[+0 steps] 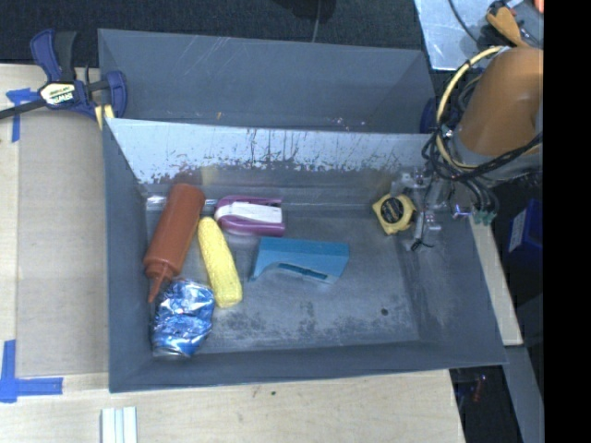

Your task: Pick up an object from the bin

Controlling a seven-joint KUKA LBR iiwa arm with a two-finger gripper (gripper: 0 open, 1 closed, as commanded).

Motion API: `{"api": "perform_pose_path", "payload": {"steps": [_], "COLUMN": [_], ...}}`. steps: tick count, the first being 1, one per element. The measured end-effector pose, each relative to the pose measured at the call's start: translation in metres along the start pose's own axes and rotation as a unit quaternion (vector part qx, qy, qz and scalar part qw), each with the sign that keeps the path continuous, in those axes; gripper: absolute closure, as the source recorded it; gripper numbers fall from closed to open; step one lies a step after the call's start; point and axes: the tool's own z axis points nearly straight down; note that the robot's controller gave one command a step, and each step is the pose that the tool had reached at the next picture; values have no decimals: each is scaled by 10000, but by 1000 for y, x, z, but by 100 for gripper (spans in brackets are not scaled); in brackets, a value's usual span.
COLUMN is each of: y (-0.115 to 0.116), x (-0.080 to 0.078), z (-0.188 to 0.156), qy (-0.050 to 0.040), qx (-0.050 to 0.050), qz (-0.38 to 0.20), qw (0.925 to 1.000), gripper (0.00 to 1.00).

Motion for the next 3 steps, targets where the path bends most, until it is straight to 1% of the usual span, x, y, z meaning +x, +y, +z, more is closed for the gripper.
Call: {"api": "perform_pose_path", "payload": {"steps": [1, 2, 3], "y": [1, 101, 83], "x": [-2, 22, 9], "z": [-5, 70, 22], "qy": [-40, -38, -100], "qx": [7, 1, 29], "qz": [-23, -87, 255], "qw": [10000, 10000, 9996], "gripper": [0, 0, 0]}}
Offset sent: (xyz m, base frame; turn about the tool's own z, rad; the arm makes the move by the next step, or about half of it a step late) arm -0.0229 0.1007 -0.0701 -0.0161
